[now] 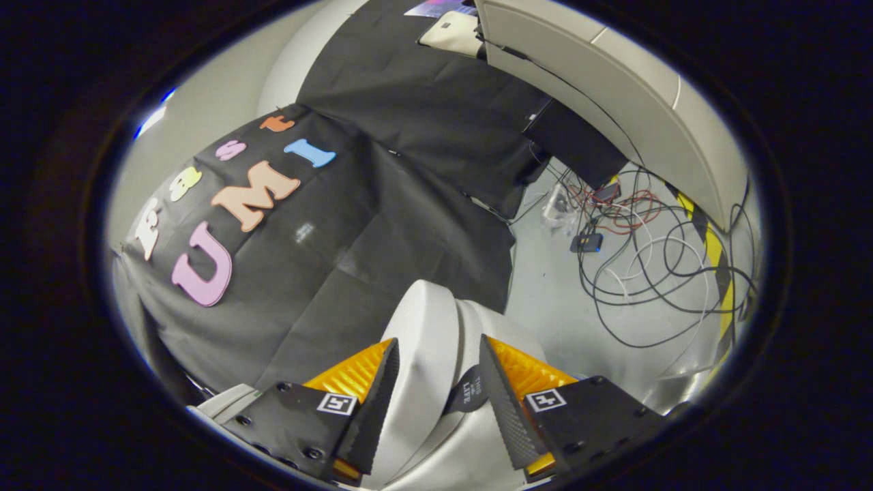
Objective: Open the toilet lid.
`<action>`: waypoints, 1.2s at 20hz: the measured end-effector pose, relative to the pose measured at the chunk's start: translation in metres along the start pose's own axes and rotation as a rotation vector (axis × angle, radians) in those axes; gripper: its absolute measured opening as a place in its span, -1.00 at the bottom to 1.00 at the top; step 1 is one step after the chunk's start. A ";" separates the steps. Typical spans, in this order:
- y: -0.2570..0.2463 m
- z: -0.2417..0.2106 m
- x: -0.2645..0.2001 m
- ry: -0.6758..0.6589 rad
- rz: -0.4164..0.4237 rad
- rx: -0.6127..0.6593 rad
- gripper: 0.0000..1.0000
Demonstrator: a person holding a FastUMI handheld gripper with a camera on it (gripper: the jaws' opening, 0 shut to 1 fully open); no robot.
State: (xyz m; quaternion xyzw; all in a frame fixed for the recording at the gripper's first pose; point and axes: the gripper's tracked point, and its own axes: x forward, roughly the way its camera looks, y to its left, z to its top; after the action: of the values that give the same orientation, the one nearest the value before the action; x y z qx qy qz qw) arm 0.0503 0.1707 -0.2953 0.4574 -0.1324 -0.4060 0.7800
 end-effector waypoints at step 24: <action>-0.026 -0.027 0.001 0.107 -0.057 0.142 -0.45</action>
State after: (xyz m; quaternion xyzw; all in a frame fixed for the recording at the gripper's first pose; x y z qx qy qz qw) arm 0.0527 0.1794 -0.3316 0.5360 -0.1059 -0.3924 0.7399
